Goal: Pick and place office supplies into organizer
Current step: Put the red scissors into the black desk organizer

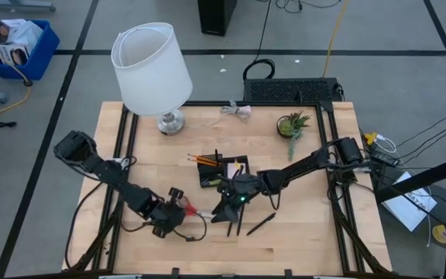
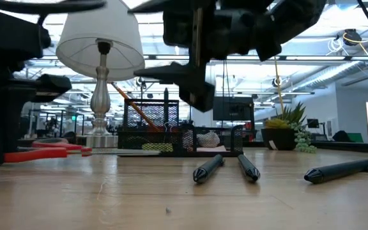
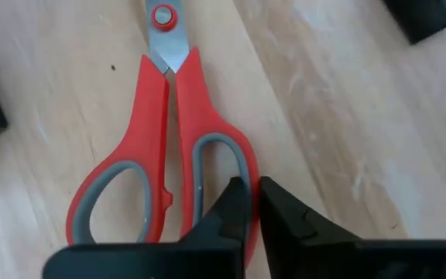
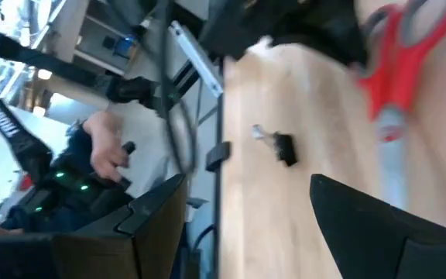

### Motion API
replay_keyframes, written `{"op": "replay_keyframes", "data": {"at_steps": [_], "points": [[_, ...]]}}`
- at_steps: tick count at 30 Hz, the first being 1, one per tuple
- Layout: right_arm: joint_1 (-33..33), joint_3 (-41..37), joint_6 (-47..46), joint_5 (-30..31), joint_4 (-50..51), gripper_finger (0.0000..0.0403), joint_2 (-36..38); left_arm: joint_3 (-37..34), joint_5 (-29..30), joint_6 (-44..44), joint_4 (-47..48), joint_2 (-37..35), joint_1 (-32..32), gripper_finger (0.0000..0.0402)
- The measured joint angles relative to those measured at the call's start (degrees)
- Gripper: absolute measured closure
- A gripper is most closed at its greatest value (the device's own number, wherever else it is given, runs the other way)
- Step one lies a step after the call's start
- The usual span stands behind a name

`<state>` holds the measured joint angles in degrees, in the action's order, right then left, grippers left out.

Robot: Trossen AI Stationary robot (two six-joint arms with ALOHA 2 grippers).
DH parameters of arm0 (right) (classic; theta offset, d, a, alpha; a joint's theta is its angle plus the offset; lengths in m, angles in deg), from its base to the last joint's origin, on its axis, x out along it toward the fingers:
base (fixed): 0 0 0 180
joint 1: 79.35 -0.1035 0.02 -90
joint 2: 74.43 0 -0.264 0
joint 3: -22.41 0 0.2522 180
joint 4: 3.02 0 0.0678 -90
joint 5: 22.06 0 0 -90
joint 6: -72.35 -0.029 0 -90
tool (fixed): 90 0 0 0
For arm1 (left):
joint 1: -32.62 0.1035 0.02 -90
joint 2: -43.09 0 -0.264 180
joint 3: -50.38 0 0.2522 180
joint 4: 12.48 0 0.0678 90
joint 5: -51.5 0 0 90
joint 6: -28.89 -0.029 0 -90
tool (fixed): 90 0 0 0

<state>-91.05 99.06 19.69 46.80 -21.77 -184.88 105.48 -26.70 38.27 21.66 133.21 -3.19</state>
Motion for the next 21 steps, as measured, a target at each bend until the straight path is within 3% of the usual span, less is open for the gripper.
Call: {"op": "replay_keyframes", "data": {"at_steps": [7, 21], "points": [[3.61, 0.00, 0.88, 2.28, 1.39, 0.0138, 0.00, 2.02, 3.48, 1.05, -0.32, -0.09, -2.63, 0.0385], [4.45, 0.22, -4.15, 7.34, 0.39, 0.0138, -2.62, 10.07, 5.50, -7.48, 0.77, -0.20, -2.04, 0.0384]]}}
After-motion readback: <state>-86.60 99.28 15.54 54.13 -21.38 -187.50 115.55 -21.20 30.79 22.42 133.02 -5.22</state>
